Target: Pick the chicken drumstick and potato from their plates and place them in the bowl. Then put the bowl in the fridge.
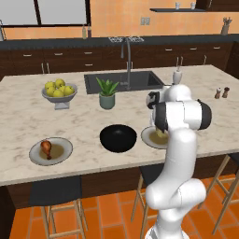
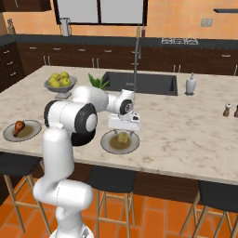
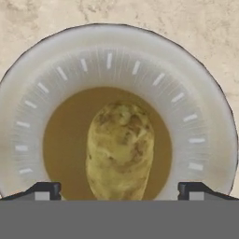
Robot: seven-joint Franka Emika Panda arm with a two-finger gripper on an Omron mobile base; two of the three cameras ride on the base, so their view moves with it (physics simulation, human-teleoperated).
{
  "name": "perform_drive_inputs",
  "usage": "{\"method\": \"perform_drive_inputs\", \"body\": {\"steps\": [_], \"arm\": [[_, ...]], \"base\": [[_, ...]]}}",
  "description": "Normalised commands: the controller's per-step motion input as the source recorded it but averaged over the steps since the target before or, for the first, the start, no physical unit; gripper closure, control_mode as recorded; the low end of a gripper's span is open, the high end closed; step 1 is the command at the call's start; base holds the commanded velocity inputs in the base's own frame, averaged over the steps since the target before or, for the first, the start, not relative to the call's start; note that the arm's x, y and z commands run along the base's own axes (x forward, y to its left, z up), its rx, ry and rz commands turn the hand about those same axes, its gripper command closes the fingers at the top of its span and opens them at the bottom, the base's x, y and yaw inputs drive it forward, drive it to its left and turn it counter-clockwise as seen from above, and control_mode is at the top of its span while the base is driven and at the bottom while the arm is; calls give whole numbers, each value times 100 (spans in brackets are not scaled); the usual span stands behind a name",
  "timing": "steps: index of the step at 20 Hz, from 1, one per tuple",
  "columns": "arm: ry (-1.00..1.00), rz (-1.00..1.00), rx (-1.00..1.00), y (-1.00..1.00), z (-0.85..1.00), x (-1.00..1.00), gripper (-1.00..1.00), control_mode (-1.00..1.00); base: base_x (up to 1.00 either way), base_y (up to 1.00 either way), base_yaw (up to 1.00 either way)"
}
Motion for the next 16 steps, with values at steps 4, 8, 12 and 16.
{"method": "perform_drive_inputs", "body": {"steps": [4,8,12,16], "arm": [[0,1,0,8,-18,-36,-100,-100],[0,0,0,8,-29,-4,-100,-100],[0,0,0,13,-39,0,-100,-100],[-2,2,0,1,-36,0,100,-100]], "base": [[0,0,0],[0,0,0],[0,0,0],[0,0,0]]}}
